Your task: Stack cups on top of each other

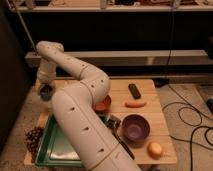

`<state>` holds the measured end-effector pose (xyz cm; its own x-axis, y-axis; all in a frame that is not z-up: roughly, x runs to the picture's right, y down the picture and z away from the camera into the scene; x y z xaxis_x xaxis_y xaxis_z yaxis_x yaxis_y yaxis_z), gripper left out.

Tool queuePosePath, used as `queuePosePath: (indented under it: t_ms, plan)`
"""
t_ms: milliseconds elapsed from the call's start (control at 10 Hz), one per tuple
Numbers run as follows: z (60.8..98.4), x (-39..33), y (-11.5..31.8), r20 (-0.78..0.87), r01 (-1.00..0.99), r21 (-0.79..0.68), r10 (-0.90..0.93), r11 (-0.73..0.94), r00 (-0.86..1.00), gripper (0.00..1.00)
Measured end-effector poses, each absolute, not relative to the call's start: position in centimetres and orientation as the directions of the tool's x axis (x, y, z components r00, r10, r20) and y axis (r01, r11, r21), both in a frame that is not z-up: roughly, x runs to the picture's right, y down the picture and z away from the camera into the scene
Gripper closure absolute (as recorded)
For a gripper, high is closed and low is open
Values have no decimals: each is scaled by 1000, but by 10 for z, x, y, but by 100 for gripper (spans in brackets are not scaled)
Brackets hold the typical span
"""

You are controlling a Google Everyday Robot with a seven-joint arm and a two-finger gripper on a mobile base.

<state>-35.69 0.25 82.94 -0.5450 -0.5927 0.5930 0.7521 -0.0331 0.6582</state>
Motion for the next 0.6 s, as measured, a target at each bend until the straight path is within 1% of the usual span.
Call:
queuePosePath:
  t_ms: [100, 200, 400, 600]
  plan:
    - [829, -357, 2, 593, 752, 658, -593, -33, -545, 68]
    - [829, -357, 3, 593, 752, 658, -593, -33, -545, 56]
    - [829, -357, 3, 593, 752, 658, -593, -33, -545, 36]
    - [829, -357, 3, 593, 752, 658, -593, -33, -545, 21]
